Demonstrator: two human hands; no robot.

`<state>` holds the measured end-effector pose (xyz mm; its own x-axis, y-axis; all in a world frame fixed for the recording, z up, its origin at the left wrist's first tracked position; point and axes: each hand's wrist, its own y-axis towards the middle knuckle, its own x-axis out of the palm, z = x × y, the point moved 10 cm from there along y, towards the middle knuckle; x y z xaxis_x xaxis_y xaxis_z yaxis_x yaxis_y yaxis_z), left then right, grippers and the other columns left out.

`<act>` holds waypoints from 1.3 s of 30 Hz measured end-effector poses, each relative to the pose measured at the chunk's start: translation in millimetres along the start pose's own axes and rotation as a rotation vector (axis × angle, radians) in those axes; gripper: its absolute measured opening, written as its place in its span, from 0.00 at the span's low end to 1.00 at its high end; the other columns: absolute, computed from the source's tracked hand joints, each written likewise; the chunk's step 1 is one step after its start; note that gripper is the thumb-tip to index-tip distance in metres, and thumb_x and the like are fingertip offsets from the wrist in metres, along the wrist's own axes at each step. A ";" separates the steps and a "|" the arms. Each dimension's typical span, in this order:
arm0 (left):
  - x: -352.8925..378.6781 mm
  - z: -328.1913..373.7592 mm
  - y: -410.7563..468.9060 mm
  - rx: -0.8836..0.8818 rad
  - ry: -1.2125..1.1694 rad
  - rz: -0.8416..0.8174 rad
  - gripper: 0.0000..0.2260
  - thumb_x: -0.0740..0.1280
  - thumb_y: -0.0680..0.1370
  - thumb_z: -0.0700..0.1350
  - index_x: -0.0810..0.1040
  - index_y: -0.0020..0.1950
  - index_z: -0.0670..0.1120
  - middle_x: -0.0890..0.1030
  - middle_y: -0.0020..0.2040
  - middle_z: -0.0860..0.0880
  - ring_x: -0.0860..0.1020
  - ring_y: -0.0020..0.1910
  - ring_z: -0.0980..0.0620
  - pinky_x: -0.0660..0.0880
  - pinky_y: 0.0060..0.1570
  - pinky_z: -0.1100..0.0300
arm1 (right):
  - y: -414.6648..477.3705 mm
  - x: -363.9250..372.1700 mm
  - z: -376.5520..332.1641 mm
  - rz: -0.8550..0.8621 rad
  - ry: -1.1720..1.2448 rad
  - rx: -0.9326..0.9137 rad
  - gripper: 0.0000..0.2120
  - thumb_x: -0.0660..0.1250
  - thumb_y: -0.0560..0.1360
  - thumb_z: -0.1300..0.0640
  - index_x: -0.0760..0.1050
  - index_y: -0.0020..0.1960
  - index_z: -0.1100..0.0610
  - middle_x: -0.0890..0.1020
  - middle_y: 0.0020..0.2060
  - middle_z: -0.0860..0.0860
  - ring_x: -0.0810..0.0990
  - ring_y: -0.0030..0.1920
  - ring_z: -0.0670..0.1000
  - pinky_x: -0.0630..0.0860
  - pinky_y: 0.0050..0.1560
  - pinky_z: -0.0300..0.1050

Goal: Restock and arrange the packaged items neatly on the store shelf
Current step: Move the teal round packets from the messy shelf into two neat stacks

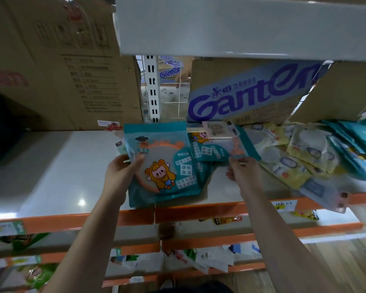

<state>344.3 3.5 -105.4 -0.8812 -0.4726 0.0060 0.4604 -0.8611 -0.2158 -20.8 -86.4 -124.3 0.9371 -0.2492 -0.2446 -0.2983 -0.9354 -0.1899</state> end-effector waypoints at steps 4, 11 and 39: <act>-4.1 -15.8 -1.3 -0.011 0.088 0.000 0.13 0.73 0.73 0.45 0.75 0.56 0.47 0.83 0.50 0.48 0.84 0.46 0.48 0.82 0.43 0.50 | 3.3 25.7 -4.3 -0.033 0.103 0.032 0.17 0.71 0.75 0.52 0.72 0.59 0.59 0.83 0.44 0.58 0.83 0.34 0.50 0.81 0.33 0.42; -9.9 -28.2 1.1 -0.012 0.068 0.005 0.16 0.71 0.75 0.46 0.73 0.61 0.46 0.83 0.52 0.47 0.84 0.44 0.50 0.82 0.38 0.54 | 13.1 31.0 -8.5 0.110 0.224 0.065 0.13 0.74 0.72 0.56 0.71 0.51 0.51 0.82 0.51 0.57 0.84 0.35 0.52 0.79 0.31 0.42; 5.1 -28.9 -28.6 -0.071 -0.039 0.088 0.04 0.66 0.79 0.46 0.75 0.51 0.47 0.83 0.49 0.45 0.83 0.46 0.46 0.81 0.41 0.52 | -6.8 -108.0 9.7 0.231 0.367 0.015 0.10 0.62 0.79 0.60 0.73 0.60 0.60 0.81 0.51 0.58 0.82 0.48 0.56 0.79 0.49 0.54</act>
<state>323.5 31.1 -127.4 -0.8326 -0.5535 0.0213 0.5253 -0.8013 -0.2862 -121.7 -50.7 -105.8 0.8471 -0.5265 0.0719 -0.5075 -0.8417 -0.1842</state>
